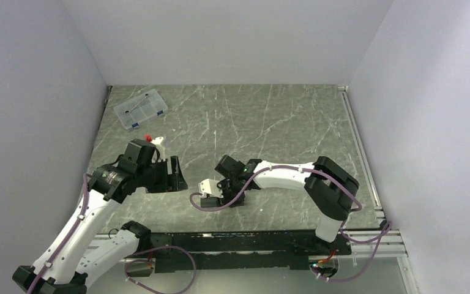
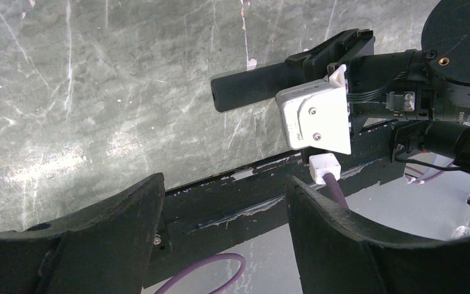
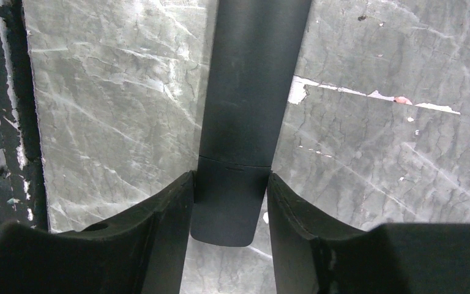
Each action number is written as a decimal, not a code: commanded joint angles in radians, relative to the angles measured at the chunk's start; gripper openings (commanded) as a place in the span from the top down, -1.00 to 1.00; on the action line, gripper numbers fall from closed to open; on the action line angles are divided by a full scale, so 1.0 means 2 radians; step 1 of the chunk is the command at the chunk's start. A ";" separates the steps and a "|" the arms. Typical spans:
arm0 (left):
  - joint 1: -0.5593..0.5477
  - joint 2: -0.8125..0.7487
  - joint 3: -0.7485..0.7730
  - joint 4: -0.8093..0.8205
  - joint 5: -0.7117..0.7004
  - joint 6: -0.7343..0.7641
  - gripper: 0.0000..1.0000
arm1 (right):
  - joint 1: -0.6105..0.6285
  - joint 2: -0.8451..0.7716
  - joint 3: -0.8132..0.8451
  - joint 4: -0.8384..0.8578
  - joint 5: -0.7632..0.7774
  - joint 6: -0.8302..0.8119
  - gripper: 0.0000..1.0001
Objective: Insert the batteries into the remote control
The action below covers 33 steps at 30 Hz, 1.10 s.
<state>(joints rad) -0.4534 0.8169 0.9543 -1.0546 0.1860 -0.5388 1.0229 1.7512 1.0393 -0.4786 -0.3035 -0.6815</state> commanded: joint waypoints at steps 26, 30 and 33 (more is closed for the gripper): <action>0.000 0.026 -0.004 0.046 0.030 -0.024 -0.54 | -0.010 -0.095 -0.064 0.038 -0.019 0.090 0.60; 0.000 0.031 -0.020 0.071 0.051 -0.035 -0.54 | -0.018 -0.113 -0.073 0.048 -0.041 0.117 0.63; 0.000 0.036 -0.027 0.083 0.070 -0.039 -0.55 | -0.025 -0.128 -0.076 0.050 -0.066 0.141 0.64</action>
<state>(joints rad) -0.4534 0.8761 0.9150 -0.9627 0.2565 -0.5900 0.9890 1.5581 0.8986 -0.4206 -0.3470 -0.4808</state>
